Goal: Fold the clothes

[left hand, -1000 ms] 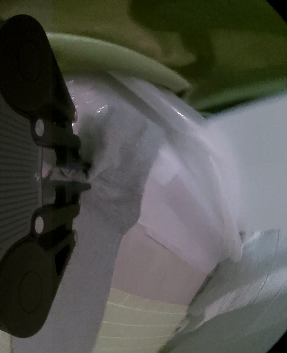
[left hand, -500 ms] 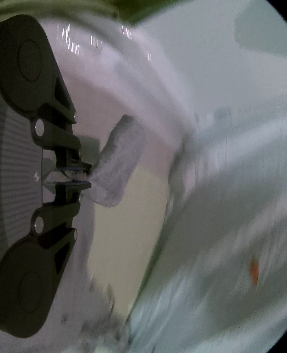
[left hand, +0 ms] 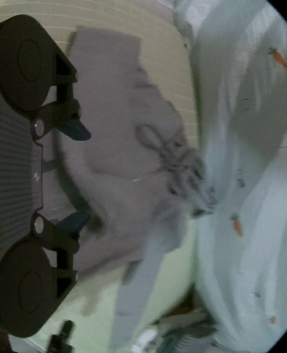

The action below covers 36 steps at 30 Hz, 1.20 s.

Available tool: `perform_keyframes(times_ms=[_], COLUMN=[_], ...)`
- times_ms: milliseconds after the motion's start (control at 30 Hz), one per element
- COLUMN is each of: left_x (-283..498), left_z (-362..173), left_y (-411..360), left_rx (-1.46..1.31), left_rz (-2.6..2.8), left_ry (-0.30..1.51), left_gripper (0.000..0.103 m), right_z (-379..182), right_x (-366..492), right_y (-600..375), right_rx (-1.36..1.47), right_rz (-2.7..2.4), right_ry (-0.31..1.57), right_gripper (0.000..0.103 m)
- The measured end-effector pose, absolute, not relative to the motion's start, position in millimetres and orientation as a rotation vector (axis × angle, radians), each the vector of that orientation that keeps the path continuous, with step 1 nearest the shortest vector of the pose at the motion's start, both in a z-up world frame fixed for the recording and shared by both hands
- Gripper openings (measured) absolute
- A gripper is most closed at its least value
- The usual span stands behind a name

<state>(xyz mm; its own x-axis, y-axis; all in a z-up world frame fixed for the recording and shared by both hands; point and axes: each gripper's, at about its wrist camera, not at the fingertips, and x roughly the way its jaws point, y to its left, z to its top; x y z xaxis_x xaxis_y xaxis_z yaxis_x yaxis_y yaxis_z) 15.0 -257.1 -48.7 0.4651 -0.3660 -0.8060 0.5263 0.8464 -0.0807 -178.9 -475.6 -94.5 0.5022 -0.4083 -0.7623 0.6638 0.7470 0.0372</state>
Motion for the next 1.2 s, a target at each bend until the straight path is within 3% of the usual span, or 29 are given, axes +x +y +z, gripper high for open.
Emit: perform_keyframes(times_ms=[333,500,733,867,933,1000,1200], left_x=[32.2,40.6,59.3,77.0,92.4,107.7,130.6], left_z=[-66.7,-76.4,-83.3,-84.1,-83.7,-81.5,-68.2], left_y=[-197.2,-176.6,-162.4,-161.0,-158.0,-156.3,-154.2], left_rx=[0.130,0.115,0.099,0.073,0.049,0.025,-0.011], left_rz=[-0.240,-0.125,-0.071,-0.059,-0.042,-0.028,-0.047], left_ry=[1.051,1.113,1.143,1.142,1.131,1.109,1.023], left_gripper=[0.086,0.087,0.087,0.087,0.087,0.087,0.087], right_z=[-92.3,-85.2,-95.0,-112.3,-117.6,-114.4,-75.8], right_x=[-133.7,-93.7,-42.0,-18.3,-11.4,-7.5,14.3], right_y=[-465.3,-452.7,-429.0,-429.5,-431.9,-432.9,-450.7], right_rx=[0.276,0.320,0.354,0.382,0.412,0.400,0.417], right_rz=[-0.411,-0.281,-0.125,-0.098,-0.048,-0.014,0.053], right_ry=[0.865,0.881,0.890,0.941,0.951,0.929,0.788], right_gripper=[0.103,0.101,0.071,0.059,0.021,0.008,0.005])
